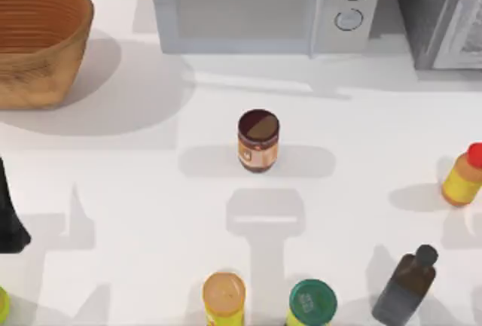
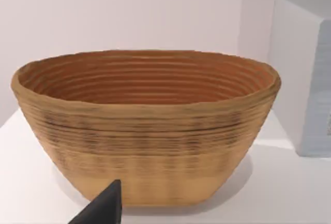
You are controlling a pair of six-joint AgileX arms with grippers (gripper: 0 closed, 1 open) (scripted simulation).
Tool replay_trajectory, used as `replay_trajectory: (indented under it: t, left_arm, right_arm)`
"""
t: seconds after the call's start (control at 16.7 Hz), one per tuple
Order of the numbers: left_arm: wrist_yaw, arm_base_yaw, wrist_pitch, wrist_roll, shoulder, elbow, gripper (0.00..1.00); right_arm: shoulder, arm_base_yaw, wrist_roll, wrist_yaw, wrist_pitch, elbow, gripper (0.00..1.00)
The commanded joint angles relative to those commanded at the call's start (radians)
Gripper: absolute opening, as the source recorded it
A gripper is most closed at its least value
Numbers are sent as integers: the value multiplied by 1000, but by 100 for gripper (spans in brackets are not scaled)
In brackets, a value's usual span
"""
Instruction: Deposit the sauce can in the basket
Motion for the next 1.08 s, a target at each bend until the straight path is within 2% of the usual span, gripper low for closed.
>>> replay_trajectory:
  t: [0.24, 0.48, 0.66, 1.08]
  left_arm:
    - [3, 6, 8, 2, 22, 4, 100]
    - [48, 18, 80, 18, 169, 46, 100]
    - [127, 9, 176, 40, 343, 107, 100]
    - [385, -62, 450, 85, 808, 285, 100]
  right_arm:
    - [0, 0, 0, 0, 0, 0, 100]
    - [0, 0, 0, 0, 0, 0, 100]
    - [0, 0, 0, 0, 0, 0, 100]
    - [0, 0, 0, 0, 0, 0, 100]
